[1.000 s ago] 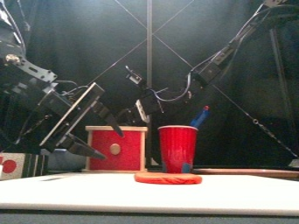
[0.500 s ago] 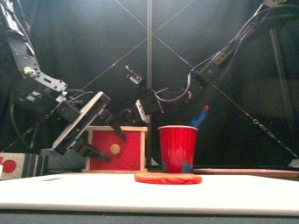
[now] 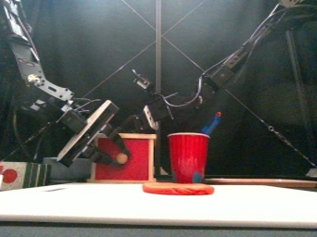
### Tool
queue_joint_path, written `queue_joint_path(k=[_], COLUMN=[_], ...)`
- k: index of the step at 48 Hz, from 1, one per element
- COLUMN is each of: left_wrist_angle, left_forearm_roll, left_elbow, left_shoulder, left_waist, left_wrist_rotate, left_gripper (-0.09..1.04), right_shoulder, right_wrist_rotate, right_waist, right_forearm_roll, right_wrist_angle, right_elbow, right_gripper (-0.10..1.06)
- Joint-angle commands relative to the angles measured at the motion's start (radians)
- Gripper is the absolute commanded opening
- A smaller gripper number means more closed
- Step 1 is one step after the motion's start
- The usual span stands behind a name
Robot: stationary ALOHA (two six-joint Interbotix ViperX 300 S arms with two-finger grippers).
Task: Get the cutter from the drawer then cut the dough then place the extra dough in the bowl
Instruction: Open the drawer
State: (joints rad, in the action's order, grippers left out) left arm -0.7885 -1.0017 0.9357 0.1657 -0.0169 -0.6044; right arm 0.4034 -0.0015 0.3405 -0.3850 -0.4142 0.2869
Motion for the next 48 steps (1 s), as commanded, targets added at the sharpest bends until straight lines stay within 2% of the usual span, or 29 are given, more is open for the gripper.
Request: queue_joint_path(k=[1,18,48], left_wrist_angle=[-0.006,0.002,0.006], left_forearm_roll=[0.003,0.003,-0.083], left_elbow=[-0.014,-0.009,-0.014], left_shoulder=[-0.002,-0.003,-0.009], left_waist=[0.008,-0.014,-0.173], left_wrist_rotate=[0.002,0.002,-0.002], left_gripper=[0.66,0.60,0.58], right_shoulder=[-0.011,-0.011,0.023], right_wrist_rotate=[0.000,0.000,0.000], right_waist=[-0.011,-0.011,0.011], right_forearm_roll=[0.003,0.006,0.002], right_wrist_angle=[0.014,0.023,0.077], right_elbow=[-0.005,-0.006,-0.057], right_gripper=[-0.04,-0.04,-0.04])
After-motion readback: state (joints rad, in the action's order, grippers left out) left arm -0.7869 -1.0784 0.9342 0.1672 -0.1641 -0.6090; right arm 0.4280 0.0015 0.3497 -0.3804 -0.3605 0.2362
